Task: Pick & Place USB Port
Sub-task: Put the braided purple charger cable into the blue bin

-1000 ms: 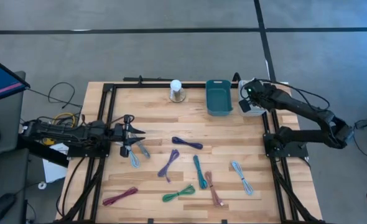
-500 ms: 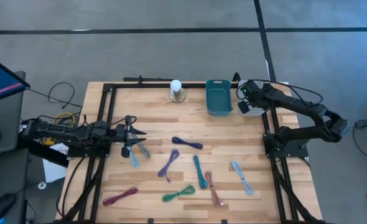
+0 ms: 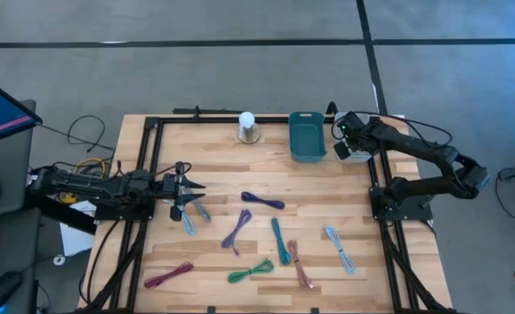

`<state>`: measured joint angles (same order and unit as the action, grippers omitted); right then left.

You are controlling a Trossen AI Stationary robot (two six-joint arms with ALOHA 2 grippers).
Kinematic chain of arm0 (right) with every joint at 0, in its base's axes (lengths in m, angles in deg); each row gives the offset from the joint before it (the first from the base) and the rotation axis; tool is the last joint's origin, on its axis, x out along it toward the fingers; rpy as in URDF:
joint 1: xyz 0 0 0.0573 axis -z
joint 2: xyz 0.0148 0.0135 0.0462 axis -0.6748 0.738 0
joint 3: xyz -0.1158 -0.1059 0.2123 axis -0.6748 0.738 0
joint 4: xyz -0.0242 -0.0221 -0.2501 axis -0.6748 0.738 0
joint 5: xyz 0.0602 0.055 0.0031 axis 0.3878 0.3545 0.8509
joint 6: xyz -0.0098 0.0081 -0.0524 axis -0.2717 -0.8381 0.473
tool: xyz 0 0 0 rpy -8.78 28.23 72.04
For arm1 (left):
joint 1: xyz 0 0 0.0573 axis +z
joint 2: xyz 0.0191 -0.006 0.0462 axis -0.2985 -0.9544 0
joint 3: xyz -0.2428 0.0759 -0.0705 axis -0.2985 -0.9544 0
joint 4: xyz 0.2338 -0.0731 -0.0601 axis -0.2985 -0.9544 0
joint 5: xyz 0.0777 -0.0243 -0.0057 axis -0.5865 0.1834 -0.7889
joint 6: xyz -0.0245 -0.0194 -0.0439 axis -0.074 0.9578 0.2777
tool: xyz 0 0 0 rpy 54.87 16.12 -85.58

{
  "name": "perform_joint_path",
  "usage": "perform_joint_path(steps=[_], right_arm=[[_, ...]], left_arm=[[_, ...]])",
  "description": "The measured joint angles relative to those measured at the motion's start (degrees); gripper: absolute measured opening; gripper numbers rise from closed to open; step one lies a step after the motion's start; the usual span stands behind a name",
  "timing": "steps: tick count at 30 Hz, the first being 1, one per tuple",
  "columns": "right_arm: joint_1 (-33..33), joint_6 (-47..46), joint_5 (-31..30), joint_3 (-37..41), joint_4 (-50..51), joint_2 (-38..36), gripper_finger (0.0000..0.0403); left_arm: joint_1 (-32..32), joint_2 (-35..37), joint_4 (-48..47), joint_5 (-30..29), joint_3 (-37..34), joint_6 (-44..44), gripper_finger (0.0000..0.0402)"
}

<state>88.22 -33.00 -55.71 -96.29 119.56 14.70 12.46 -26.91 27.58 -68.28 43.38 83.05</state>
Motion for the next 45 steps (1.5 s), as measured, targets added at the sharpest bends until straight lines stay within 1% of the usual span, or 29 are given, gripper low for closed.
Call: perform_joint_path(steps=[3,4,6,9,13,14,16,18,21,25,28,29,32,39,40,43,45], right_arm=[[0.00,0.59,0.33,-0.37,0.58,-0.01,0.0081],[0.00,0.71,1.29,-0.90,1.04,-0.01,0.0081],[0.00,0.75,5.15,-2.83,2.68,-0.03,0.0081],[-0.10,0.74,14.73,-6.51,4.38,-0.04,0.0081],[-1.71,0.93,29.33,-10.92,2.97,-0.06,0.0081],[-2.30,1.43,32.41,-11.67,1.81,-0.06,0.0081],[-3.56,1.92,36.69,-12.64,-0.54,-0.06,0.0081],[-4.88,1.05,38.51,-12.74,-2.49,-0.06,0.0081],[-6.28,0.95,38.70,-12.72,-6.73,-0.04,0.0081],[-6.49,1.39,38.69,-12.72,-12.14,0.03,0.0081],[-6.62,0.93,39.86,-12.70,-14.74,0.03,0.0081],[-6.96,1.58,40.93,-12.70,-16.19,0.03,0.0081],[-9.47,5.51,47.17,-12.70,-21.27,-0.06,0.0079],[-20.50,15.44,61.68,-12.70,-35.59,-0.09,0.0059],[-22.03,16.52,62.46,-12.71,-36.63,-0.31,0.0055],[-25.07,18.19,61.19,-12.71,-34.51,-2.12,0.0041],[-26.16,18.39,60.03,-12.70,-29.88,-3.59,0.0030]], left_arm=[[0.00,0.00,0.02,0.02,-0.02,0.00,0.0104],[-0.02,0.00,0.04,0.01,-0.02,0.00,0.0104],[0.00,0.00,0.19,0.00,-0.02,0.00,0.0104],[0.00,0.00,0.44,0.00,-0.01,0.00,0.0104],[0.00,0.00,0.53,0.00,-0.02,0.00,0.0104],[-0.01,0.00,0.59,0.00,0.00,0.00,0.0104],[0.00,0.00,0.74,0.00,0.00,0.00,0.0104],[0.00,0.00,0.80,0.00,-0.02,0.00,0.0104],[0.00,0.00,0.85,0.00,0.00,0.00,0.0104],[0.00,0.00,0.86,0.01,-0.01,0.00,0.0104],[-0.01,0.00,0.92,0.02,0.00,0.00,0.0104],[0.00,0.00,1.00,0.02,0.00,0.02,0.0104],[-0.01,0.00,1.22,0.04,-0.02,2.45,0.0104],[0.00,-0.76,1.30,-0.67,-0.02,3.02,0.0104],[0.00,-1.19,1.38,-1.56,0.00,3.04,0.0104],[0.03,-3.07,1.33,-4.41,0.01,3.03,0.0104],[0.13,-4.89,1.30,-5.31,0.48,3.03,0.0104]])
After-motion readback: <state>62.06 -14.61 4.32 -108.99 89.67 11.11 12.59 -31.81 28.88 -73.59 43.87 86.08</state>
